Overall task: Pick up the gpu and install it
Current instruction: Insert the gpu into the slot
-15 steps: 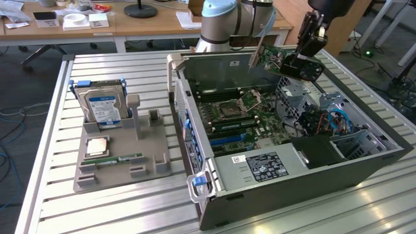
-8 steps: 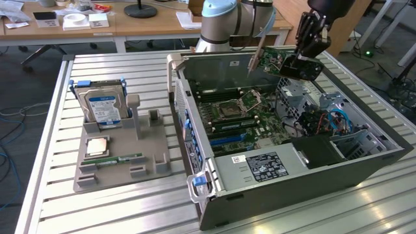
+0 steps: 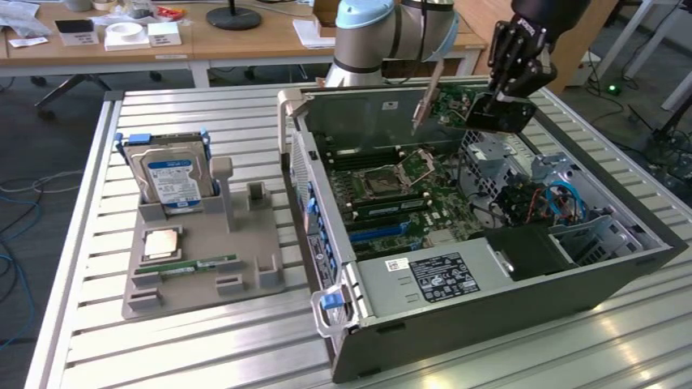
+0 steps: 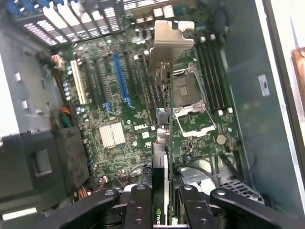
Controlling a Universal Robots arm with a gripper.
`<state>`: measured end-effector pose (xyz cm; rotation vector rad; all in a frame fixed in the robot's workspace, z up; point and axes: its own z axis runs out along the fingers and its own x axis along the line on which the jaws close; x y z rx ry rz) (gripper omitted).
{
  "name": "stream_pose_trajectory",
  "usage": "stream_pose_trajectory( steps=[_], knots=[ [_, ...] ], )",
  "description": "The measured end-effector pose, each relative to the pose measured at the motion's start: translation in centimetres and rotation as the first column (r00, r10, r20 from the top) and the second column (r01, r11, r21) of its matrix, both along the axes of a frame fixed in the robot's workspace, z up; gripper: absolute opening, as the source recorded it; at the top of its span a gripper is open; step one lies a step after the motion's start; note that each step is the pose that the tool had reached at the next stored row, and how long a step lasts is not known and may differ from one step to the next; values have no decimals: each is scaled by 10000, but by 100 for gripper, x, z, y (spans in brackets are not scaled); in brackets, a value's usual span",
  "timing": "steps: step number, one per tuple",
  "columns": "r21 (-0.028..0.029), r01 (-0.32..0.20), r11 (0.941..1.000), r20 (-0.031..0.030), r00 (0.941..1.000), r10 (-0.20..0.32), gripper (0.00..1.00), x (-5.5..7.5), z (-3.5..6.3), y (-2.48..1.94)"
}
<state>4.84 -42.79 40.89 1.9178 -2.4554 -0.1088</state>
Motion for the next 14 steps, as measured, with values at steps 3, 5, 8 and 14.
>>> stream_pose_trajectory(
  steps=[3,5,8,14],
  knots=[
    [1,-554,9985,0,9985,554,26,0,-6,0],
    [1,-911,9958,0,9958,911,26,0,-10,0],
    [-1,-1190,9929,0,9929,1190,26,0,-11,-1],
    [-5,-1291,9916,56,9916,1291,26,-10,-31,3]
  ],
)
